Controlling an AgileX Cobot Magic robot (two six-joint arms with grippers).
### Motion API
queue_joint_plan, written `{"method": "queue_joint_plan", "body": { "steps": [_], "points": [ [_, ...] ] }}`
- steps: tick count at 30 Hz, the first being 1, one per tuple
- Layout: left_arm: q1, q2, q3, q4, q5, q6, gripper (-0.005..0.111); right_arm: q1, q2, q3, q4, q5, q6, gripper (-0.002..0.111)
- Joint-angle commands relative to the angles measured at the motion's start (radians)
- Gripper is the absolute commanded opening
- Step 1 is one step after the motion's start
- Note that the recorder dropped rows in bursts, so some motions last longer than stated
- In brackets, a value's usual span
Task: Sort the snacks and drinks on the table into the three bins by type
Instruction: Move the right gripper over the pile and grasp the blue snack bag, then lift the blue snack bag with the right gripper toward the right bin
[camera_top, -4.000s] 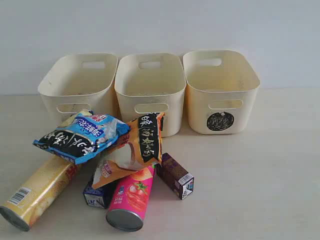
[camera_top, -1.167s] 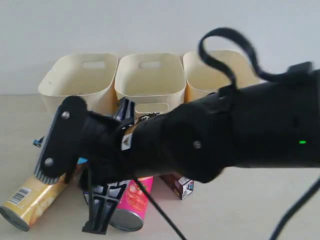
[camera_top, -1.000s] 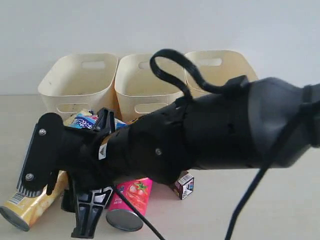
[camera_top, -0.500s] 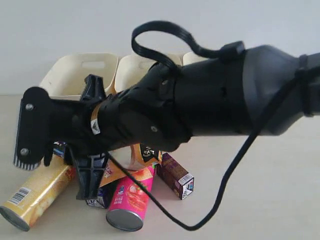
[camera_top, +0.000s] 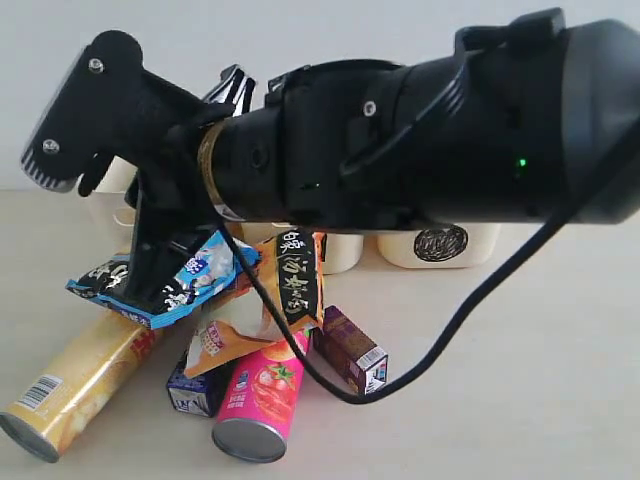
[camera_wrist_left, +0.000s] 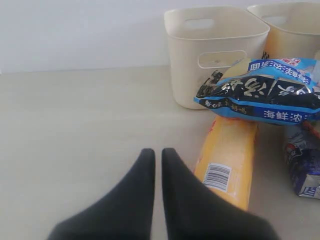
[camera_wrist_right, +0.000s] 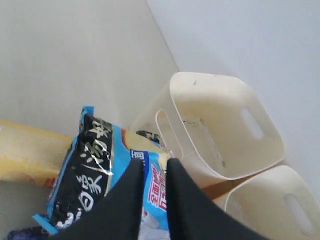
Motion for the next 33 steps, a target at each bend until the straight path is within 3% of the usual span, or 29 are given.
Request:
{"method": "queue_joint_plan", "body": {
  "steps": [1,5,7,20,33],
  "points": [
    [0.004,-0.004,-0.002,-0.007,-0.012,0.0,0.004,0.035,-0.003,-0.003,0.005,0.151,-0.141,0.027],
    [0.004,-0.004,-0.002,-0.007,-0.012,0.0,0.004,0.106,-0.003,-0.003,0.113,0.268,-0.343,0.07],
    [0.004,-0.004,-0.002,-0.007,-0.012,0.0,0.004,0.139,0.003,-0.003,0.134,0.289,-0.359,0.08],
    [0.004,-0.004,-0.002,-0.007,-0.012,0.0,0.004,0.161,0.231,-0.023,0.035,0.303,-0.366,0.077],
    [0.004,-0.004,-0.002,-0.007,-0.012,0.0,0.004,0.159,0.367,-0.135,-0.325,0.361,-0.005,0.077]
  ]
}}
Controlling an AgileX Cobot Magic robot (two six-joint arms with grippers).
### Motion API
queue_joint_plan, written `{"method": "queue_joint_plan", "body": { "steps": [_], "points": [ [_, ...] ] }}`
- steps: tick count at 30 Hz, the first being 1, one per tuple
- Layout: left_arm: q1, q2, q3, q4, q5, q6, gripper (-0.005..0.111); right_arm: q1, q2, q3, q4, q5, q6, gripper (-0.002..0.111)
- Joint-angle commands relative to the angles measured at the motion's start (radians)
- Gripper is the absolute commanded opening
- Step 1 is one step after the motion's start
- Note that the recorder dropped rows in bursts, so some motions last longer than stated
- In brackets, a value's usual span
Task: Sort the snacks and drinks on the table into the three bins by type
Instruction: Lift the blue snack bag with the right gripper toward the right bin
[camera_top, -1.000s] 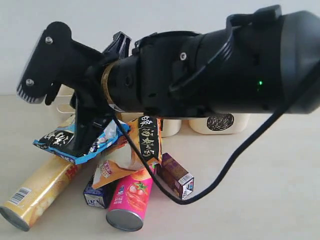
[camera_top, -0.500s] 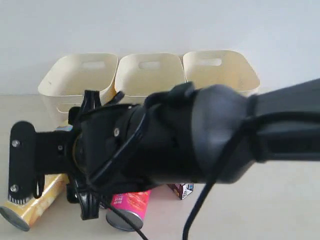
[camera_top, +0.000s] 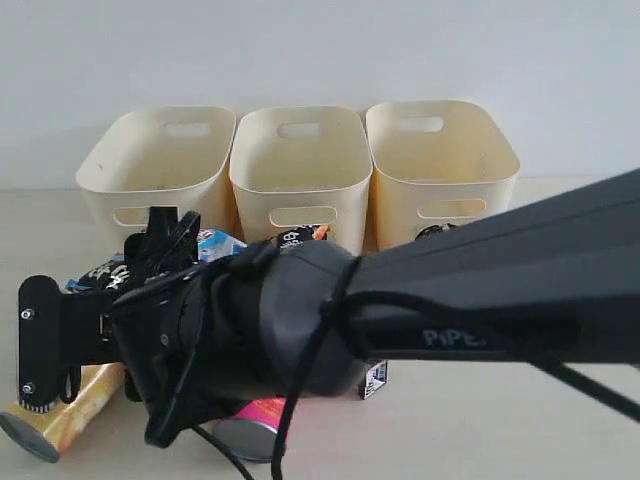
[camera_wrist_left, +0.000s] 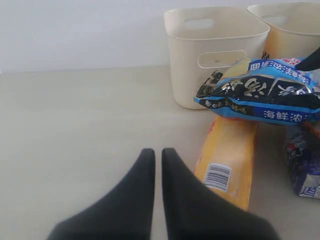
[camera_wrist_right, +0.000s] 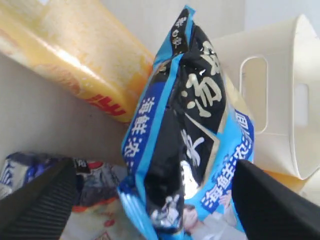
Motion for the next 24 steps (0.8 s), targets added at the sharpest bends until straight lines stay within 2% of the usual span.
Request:
{"method": "queue_joint_plan", "body": {
  "steps": [1,5,12,17,18,19,20,21,24],
  "points": [
    [0.004,-0.004,-0.002,-0.007,-0.012,0.0,0.004,-0.001,0.049,-0.024,-0.142,0.045,0.12,0.077],
    [0.004,-0.004,-0.002,-0.007,-0.012,0.0,0.004,-0.001,0.092,-0.033,-0.242,0.123,0.14,0.077],
    [0.004,-0.004,-0.002,-0.007,-0.012,0.0,0.004,-0.001,0.119,-0.034,-0.411,0.105,0.318,0.074],
    [0.004,-0.004,-0.002,-0.007,-0.012,0.0,0.004,-0.002,0.119,-0.034,-0.427,0.103,0.336,0.047],
    [0.004,-0.004,-0.002,-0.007,-0.012,0.0,0.004,-0.002,0.119,-0.034,-0.427,0.103,0.336,0.034],
    [0.004,-0.004,-0.002,-0.007,-0.012,0.0,0.004,-0.002,0.119,-0.034,-0.427,0.103,0.336,0.026],
    [0.004,-0.004,-0.002,-0.007,-0.012,0.0,0.004,-0.002,0.119,-0.034,-0.427,0.103,0.334,0.005],
    [0.004,-0.004,-0.002,-0.007,-0.012,0.0,0.004,-0.002,0.119,-0.034,-0.427,0.103,0.331,0.0],
    [0.004,-0.004,-0.002,-0.007,-0.012,0.0,0.004,0.002,0.119,-0.034,-0.427,0.153,0.307,0.0]
  ]
}}
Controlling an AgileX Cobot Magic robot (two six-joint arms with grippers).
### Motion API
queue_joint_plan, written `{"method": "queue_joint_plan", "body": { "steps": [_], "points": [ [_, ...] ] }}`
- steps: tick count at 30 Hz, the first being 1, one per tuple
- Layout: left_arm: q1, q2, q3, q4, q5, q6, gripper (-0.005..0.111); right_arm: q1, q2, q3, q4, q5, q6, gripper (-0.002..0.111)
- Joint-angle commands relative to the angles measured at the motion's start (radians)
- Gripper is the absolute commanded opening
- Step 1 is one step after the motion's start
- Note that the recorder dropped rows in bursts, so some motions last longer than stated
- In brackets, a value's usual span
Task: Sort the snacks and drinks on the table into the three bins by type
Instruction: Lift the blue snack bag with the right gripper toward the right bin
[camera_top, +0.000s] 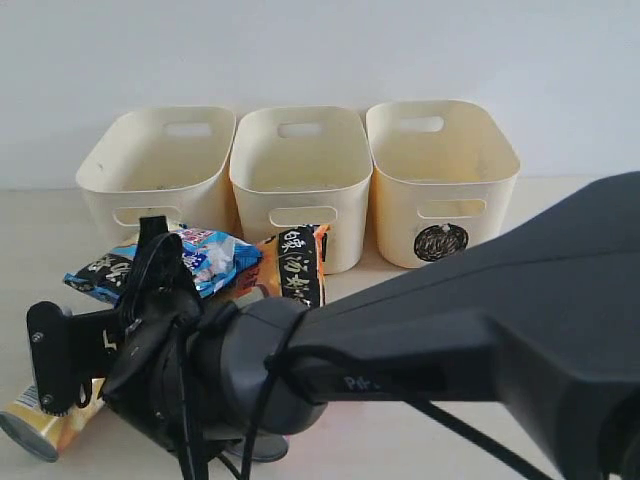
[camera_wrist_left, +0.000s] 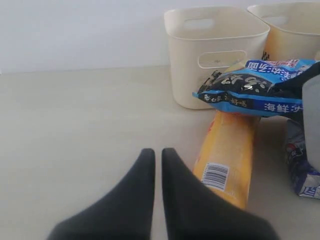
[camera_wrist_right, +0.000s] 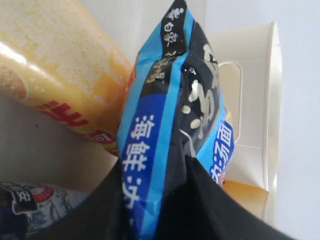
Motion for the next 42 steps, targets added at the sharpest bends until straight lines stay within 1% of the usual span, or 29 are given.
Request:
{"method": "queue_joint_plan", "body": {
  "steps": [1,3,8,16,19,25,29,34,38,42],
  "points": [
    [0.004,-0.004,-0.002,-0.007,-0.012,0.0,0.004,0.004,-0.002,-0.006,0.001,0.067,-0.023,0.0],
    [0.004,-0.004,-0.002,-0.007,-0.012,0.0,0.004,0.009,-0.007,-0.006,-0.003,0.102,-0.029,0.0],
    [0.004,-0.004,-0.002,-0.007,-0.012,0.0,0.004,0.025,-0.05,-0.006,-0.009,0.107,-0.025,0.0],
    [0.004,-0.004,-0.002,-0.007,-0.012,0.0,0.004,0.097,-0.154,-0.006,0.005,0.114,-0.043,0.0],
    [0.004,-0.004,-0.002,-0.007,-0.012,0.0,0.004,0.13,-0.183,-0.006,0.01,0.155,-0.07,0.0],
    [0.004,-0.004,-0.002,-0.007,-0.012,0.0,0.004,0.165,-0.248,0.002,0.017,0.225,-0.081,0.0],
    [0.004,-0.004,-0.002,-0.007,-0.012,0.0,0.004,0.163,-0.332,0.05,0.01,0.257,-0.056,0.0],
    [0.004,-0.004,-0.002,-0.007,-0.012,0.0,0.004,0.14,-0.464,0.16,-0.029,0.257,0.039,0.0],
    [0.004,-0.004,-0.002,-0.007,-0.012,0.0,0.004,0.105,-0.534,0.204,-0.027,0.26,0.043,0.0],
    [0.004,-0.004,-0.002,-0.007,-0.012,0.0,0.004,0.051,-0.574,0.239,-0.029,0.244,0.096,0.0]
  ]
}}
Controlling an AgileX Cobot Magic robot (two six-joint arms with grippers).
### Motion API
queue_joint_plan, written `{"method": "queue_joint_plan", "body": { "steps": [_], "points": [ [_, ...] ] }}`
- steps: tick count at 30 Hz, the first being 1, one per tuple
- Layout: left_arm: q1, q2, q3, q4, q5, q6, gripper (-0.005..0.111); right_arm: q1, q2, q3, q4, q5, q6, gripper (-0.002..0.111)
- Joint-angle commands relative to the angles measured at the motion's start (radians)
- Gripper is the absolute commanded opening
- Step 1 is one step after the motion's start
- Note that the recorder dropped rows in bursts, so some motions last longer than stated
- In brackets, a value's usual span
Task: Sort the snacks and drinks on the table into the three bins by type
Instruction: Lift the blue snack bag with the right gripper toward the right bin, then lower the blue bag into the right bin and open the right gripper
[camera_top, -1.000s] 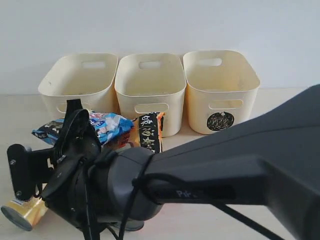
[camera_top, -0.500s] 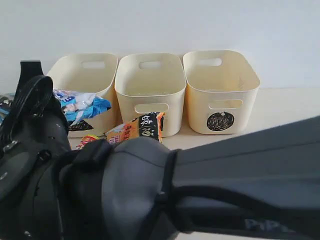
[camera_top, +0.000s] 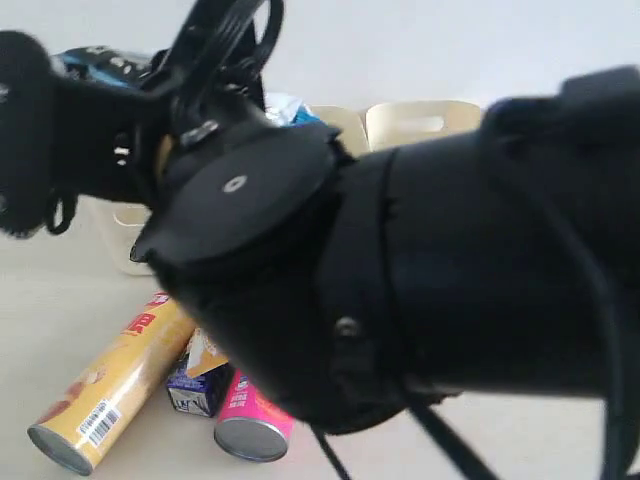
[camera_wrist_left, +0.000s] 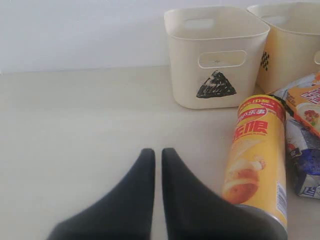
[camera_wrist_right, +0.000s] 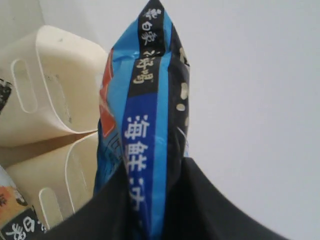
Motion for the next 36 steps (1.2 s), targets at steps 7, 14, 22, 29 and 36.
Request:
{"method": "queue_joint_plan", "body": {
  "steps": [7,14,22,29,36],
  "points": [
    [0.004,-0.004,-0.002,-0.007,-0.012,0.0,0.004,-0.171,-0.066,0.044,-0.029,-0.03,0.226,0.0],
    [0.004,-0.004,-0.002,-0.007,-0.012,0.0,0.004,-0.3,-0.066,0.044,-0.029,-0.1,0.39,0.0],
    [0.004,-0.004,-0.002,-0.007,-0.012,0.0,0.004,-0.5,-0.066,0.044,-0.029,-0.249,0.591,0.0],
    [0.004,-0.004,-0.002,-0.007,-0.012,0.0,0.004,-0.697,-0.064,0.044,-0.029,-0.453,0.747,0.0],
    [0.004,-0.004,-0.002,-0.007,-0.012,0.0,0.004,-0.847,-0.039,0.002,-0.029,-0.609,0.869,0.0]
  ]
}}
